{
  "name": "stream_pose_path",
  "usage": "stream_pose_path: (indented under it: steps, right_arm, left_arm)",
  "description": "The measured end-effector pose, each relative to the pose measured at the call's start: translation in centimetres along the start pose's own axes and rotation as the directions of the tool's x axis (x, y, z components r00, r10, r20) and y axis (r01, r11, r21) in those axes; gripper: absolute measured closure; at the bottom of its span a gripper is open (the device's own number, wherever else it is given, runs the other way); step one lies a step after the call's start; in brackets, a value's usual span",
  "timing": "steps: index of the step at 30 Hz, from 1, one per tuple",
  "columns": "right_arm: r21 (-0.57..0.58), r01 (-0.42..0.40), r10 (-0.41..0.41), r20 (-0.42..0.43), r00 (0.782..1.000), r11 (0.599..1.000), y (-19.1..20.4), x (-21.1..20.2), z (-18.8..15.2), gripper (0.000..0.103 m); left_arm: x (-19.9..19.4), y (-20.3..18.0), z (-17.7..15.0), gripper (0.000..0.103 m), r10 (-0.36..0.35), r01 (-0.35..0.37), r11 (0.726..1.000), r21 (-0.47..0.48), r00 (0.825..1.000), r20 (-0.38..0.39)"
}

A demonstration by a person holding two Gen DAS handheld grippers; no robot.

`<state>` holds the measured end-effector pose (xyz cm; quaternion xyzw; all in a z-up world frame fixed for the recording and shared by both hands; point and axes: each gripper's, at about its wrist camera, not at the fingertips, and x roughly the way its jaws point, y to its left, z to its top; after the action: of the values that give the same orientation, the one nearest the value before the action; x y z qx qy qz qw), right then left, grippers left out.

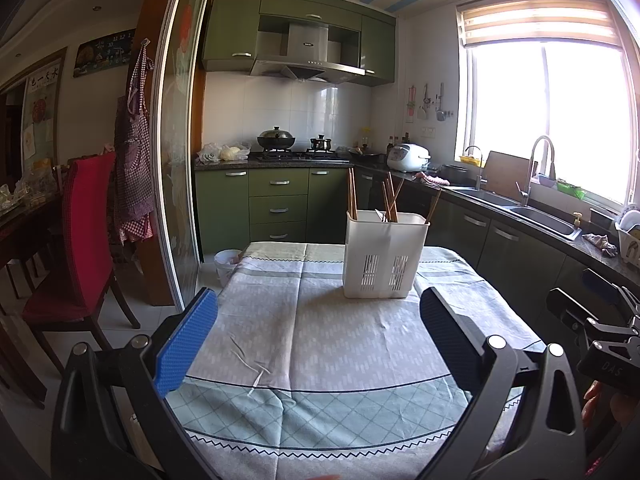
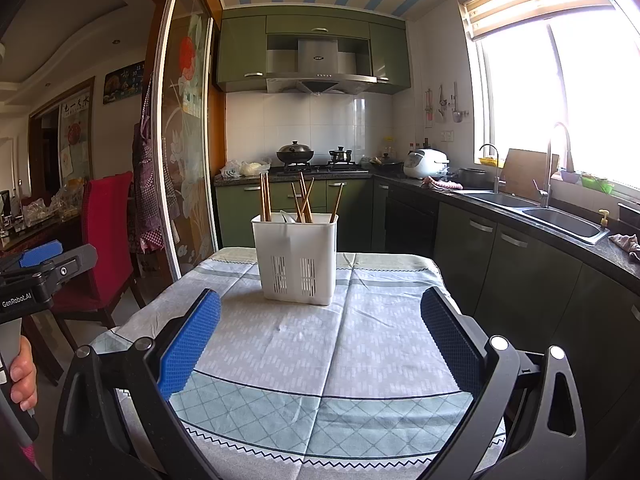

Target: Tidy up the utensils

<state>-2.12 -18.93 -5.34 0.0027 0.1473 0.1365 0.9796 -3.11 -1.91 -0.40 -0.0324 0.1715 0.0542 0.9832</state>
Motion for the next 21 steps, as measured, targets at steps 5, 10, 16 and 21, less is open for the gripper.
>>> stream_pose_path:
  steps: [5,10,16,21]
  right_arm:
    - [0.000,-0.001,0.001,-0.002,1.000,1.000,-0.18,0.02,-0.12,0.005]
    - [0.001,-0.001,0.001,-0.001,1.000,1.000,-0.33,0.05,-0.16,0.005]
    - [-0.001,-0.001,0.001,-0.007,1.000,1.000,-0.37,0.25,-0.17,0.005]
    - [-0.002,-0.001,0.000,-0.011,1.000,1.000,-0.34,0.40,-0.09,0.005]
  left_arm:
    - [-0.01,-0.04,0.00,0.007,0.000,0.000,1.000,0.001,1.000,0.000]
    - [-0.01,0.03,0.12,0.007,-0.005,0.005,1.000,0.002,1.000,-0.003]
    - [0.17,0.30,0.35,0.007,-0.043,0.042,0.999,-0.010,0.999,-0.018]
    - [0.28,0.29,0.40,0.007,-0.013,0.013,1.000,0.001,1.000,-0.006]
